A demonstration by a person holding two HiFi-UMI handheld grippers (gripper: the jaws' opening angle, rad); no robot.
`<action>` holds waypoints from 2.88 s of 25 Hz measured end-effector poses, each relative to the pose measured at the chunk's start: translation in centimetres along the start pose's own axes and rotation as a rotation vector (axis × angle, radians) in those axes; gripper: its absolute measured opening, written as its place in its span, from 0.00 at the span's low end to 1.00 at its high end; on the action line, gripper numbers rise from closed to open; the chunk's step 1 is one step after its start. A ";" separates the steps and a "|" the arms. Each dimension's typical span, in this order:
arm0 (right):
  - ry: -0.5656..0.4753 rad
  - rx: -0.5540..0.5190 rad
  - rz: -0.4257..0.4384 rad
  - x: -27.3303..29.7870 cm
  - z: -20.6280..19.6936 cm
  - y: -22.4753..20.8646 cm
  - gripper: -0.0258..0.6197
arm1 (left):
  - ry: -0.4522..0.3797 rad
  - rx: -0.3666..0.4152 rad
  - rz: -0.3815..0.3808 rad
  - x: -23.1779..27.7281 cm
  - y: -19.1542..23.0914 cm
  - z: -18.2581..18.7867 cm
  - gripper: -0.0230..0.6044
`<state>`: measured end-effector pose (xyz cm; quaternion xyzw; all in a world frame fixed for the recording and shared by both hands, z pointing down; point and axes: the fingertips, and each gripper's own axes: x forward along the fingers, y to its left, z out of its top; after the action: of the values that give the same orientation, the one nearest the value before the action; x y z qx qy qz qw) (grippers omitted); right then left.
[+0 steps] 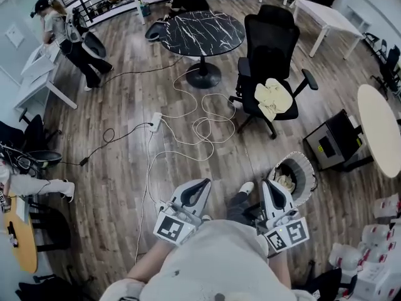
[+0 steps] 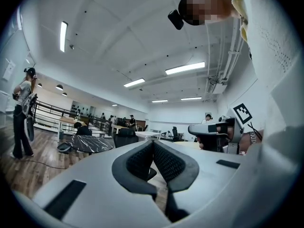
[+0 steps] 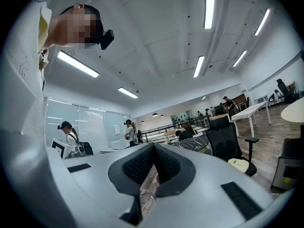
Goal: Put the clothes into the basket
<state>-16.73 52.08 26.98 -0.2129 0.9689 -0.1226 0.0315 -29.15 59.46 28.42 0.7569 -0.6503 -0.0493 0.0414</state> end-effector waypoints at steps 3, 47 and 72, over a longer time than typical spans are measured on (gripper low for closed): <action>0.012 -0.021 0.035 2.3 0.2 -1.2 0.05 | 0.002 -0.002 0.011 1.8 0.9 -0.1 0.07; 0.053 -0.052 0.061 10.3 9.9 -43.2 0.06 | 0.000 0.011 -0.041 46.7 -3.7 -1.5 0.24; -0.071 0.127 -0.434 8.4 15.5 -64.8 0.05 | 0.135 0.001 -0.572 73.9 -7.1 -3.9 0.24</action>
<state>3.64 -11.93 28.12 -0.4179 0.8891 -0.1794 0.0516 -10.62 -12.54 29.84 0.9111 -0.4064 -0.0082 0.0685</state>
